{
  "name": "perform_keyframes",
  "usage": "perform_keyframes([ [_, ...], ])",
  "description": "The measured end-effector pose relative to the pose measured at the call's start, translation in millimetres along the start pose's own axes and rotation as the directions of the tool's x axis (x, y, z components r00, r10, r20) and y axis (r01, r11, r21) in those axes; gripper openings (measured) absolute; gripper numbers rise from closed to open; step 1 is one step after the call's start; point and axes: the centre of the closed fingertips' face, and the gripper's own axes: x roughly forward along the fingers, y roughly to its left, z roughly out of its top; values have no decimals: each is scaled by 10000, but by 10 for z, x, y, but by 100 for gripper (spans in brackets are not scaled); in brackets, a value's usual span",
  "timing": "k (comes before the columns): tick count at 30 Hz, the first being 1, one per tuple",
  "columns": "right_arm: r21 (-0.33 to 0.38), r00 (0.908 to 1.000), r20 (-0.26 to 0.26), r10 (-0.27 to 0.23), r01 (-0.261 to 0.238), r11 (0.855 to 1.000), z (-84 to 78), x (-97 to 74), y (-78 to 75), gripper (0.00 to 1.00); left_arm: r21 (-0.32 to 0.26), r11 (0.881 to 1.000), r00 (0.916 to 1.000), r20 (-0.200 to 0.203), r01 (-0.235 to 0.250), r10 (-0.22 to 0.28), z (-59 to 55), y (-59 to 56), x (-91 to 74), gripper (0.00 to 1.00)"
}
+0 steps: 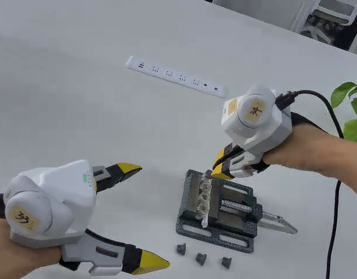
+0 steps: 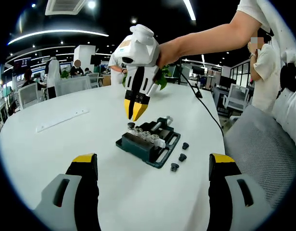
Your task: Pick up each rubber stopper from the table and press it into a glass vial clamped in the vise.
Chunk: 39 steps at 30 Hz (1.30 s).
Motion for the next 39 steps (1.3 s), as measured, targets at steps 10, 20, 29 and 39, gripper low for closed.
perform_keyframes([
  [10,414,9972,656,-365,338,9986,-39,-193,17,9,131,9998,9998,-120,134,-132,18,-45,-4,95],
  [20,923,9870,1318,-919,801,9925,-120,-396,92,13,261,9995,9996,-215,193,-188,55,-75,-15,94],
  [29,1742,9649,2069,-1619,1265,9765,-250,-602,184,18,406,9989,9988,-426,252,-235,51,-100,-43,90],
  [39,2719,9309,2783,-2365,1598,9490,-469,-798,360,22,634,9972,9961,-806,408,-356,50,-165,-43,85],
])
